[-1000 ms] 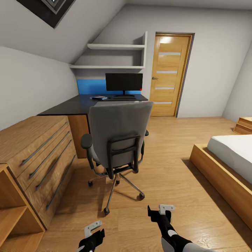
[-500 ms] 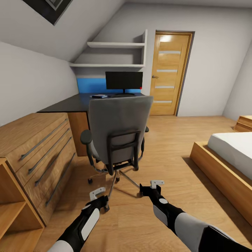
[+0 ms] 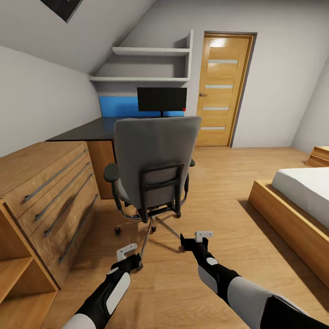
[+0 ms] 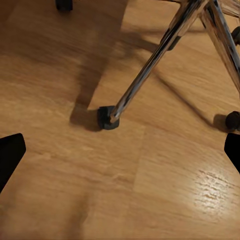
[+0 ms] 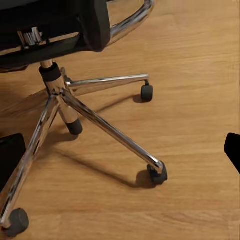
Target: In the bedroom, organize the workspace by keeping the computer under the desk, ensuring the monitor is on the desk, placing the keyboard on the desk next to the monitor, placing the mouse on the desk next to the keyboard, moving the folder from the swivel chair onto the desk next to the mouse, stacking the notebook on top of the folder with the pen on top of the notebook, and positioning the swivel chair next to the desk.
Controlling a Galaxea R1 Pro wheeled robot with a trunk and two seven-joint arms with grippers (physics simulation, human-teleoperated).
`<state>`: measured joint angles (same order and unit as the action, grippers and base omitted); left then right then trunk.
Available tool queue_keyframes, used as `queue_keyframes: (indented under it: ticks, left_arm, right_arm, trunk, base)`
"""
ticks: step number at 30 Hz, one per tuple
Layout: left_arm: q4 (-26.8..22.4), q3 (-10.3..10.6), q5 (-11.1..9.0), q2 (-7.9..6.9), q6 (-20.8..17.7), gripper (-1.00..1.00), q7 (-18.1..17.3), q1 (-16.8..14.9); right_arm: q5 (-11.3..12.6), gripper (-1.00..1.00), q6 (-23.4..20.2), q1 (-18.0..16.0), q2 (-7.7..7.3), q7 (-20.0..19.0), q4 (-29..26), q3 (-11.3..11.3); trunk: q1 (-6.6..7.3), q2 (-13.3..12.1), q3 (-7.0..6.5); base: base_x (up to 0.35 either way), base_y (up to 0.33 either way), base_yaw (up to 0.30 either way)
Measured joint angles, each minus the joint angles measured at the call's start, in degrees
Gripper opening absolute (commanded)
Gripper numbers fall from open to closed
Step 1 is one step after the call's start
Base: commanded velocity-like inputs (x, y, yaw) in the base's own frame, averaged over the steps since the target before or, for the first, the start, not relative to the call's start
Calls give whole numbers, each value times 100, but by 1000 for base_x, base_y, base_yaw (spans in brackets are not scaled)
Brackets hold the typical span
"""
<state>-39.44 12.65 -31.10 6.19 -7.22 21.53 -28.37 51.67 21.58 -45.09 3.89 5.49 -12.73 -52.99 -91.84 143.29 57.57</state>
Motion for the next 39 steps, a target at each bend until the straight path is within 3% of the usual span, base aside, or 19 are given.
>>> queue_keyframes:
  ticks: [2, 5, 12, 13, 16, 18, 19, 22, 24, 26, 27, 28, 34, 35, 39]
  left_arm:
    - [-6, 44, 1, -4, 6, 100, -9, 0]
    - [-7, 54, 5, -6, 11, 100, -17, 0]
    - [-1, 78, 14, 2, 35, 100, -7, 0]
    - [7, 100, 65, 7, 49, 100, -4, 0]
    - [0, 123, 286, 18, 47, 100, 8, -47]
    - [61, 123, 432, 21, 35, 100, 17, -209]
    - [256, 112, 511, 16, 31, 100, 24, -477]
    - [919, 89, 560, 12, 43, 100, 11, -1050]
    - [1256, 81, 567, 35, 87, 100, -16, -1214]
    - [1425, 87, 577, 58, 428, 100, -33, -1290]
    - [1480, 92, 632, 64, 975, 100, -27, -1318]
    - [1488, 89, 634, 61, 1047, 100, -24, -1321]
    - [1498, 92, 634, 52, 1139, 100, -24, -1324]
    - [1498, 93, 635, 49, 1144, 100, -29, -1325]
    - [1495, 90, 632, 47, 1147, 100, -33, -1325]
  right_arm:
    - [-72, 100, -4, 13, -89, -2, -452, 3]
    - [-180, 100, -17, 23, -201, 0, -693, 5]
    - [-314, 100, -81, 63, -667, 0, -1499, 5]
    - [-321, 100, -180, 86, -806, 3, -1731, 6]
    - [-325, 100, -344, 110, -991, 6, -2035, 5]
    - [-327, 100, -390, 116, -1046, 9, -2125, 4]
    - [-327, 100, -412, 119, -1069, 10, -2168, 4]
    - [-327, 100, -430, 126, -1081, 11, -2198, 1]
    - [-327, 100, -433, 129, -1070, 12, -2195, -6]
    - [-328, 100, -435, 131, -1054, 15, -2184, -11]
    - [-333, 100, -435, 131, -1034, 18, -2125, -38]
    - [-334, 100, -435, 131, -1019, 21, -2100, -43]
    - [-358, 100, -421, 131, -711, -6, -1702, -49]
    - [-395, 100, -417, 130, -617, -14, -1600, -54]
    - [-642, 100, -416, 130, -504, -21, -1502, -76]
  trunk:
    - [0, 1, 1]
    - [0, 0, 1]
    - [0, 0, 1]
    - [0, 0, 0]
    - [0, 0, 0]
    - [0, 0, 0]
    - [1, 0, -1]
    - [0, 0, 0]
    - [0, 0, 0]
    - [0, 0, 0]
    - [0, 0, 1]
    - [0, 0, 1]
    - [1, 0, 1]
    - [2, 1, 1]
    - [1, 1, 1]
  base:
    - [0, 0, 0]
    - [0, 0, 0]
    - [0, 0, 0]
    - [0, 0, 0]
    - [0, 0, 0]
    - [0, 0, 0]
    - [0, 0, 0]
    - [0, 0, 0]
    - [0, 0, 0]
    - [0, 0, 0]
    - [0, 0, 0]
    - [0, 0, 0]
    - [60, 0, 0]
    - [237, 0, 0]
    - [155, 0, 0]
